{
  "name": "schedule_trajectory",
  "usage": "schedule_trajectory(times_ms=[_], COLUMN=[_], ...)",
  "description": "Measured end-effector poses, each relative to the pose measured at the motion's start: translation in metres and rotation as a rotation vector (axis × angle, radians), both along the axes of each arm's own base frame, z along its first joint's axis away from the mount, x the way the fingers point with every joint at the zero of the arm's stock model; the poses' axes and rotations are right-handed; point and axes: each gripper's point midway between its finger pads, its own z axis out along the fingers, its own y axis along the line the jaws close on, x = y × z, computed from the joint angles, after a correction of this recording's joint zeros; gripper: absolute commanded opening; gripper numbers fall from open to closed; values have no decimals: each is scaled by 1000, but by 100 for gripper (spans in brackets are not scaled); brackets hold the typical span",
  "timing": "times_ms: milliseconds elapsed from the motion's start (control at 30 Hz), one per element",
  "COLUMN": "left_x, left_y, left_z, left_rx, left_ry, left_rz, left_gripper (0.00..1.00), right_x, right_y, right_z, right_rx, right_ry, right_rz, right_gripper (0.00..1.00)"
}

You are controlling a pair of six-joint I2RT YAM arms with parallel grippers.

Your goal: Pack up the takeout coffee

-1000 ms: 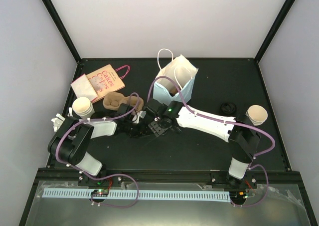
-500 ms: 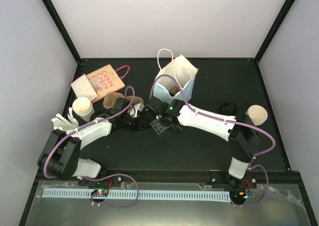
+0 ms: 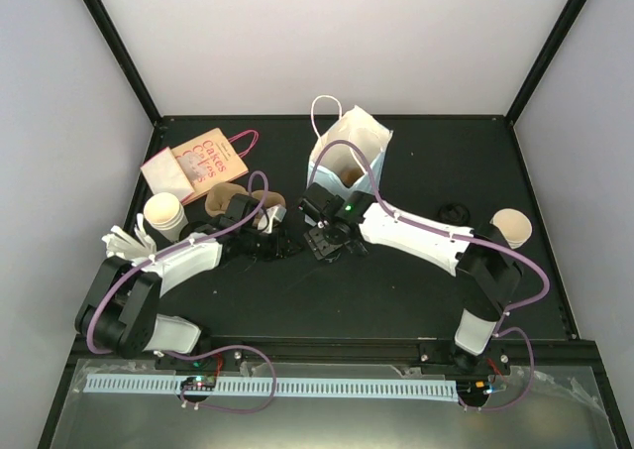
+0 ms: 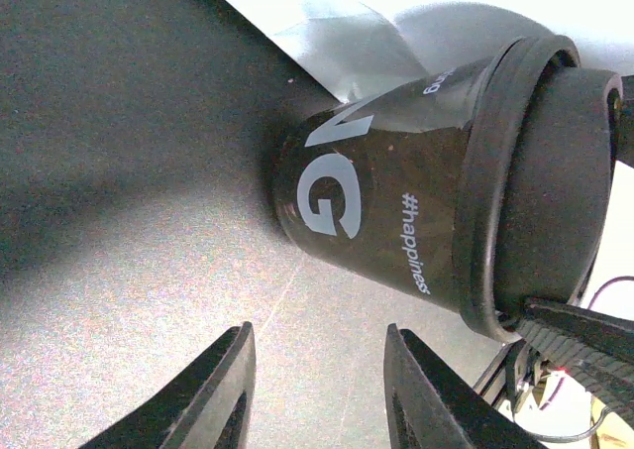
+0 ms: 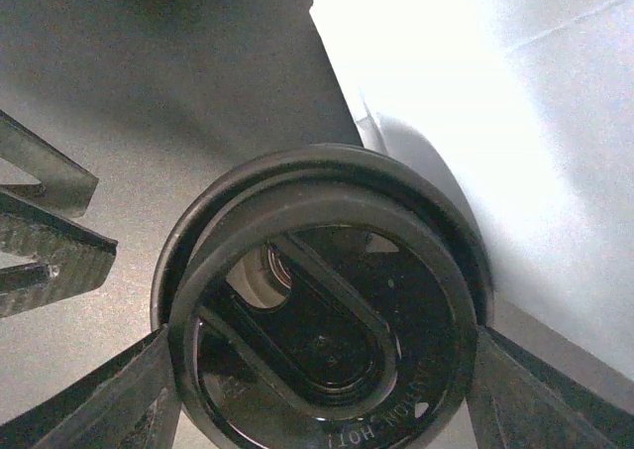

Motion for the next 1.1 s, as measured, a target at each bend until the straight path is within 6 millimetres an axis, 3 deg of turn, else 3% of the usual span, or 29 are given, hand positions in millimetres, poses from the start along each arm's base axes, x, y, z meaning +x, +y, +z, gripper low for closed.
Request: schedule_trajectory(times_ms=[367, 1100], left_x=[1, 16], left_y=[-1, -15], left_z=[-3, 14], left_rx=[0, -87], left_ry=[3, -42], left_rz=[-3, -9], left_gripper=[38, 41], right_x=[10, 12], right_y=[-12, -15], right_z=[-2, -12], right_rx=[5, 37], right_ry=[10, -5], right_rz=[-48, -69], right_gripper=[75, 75])
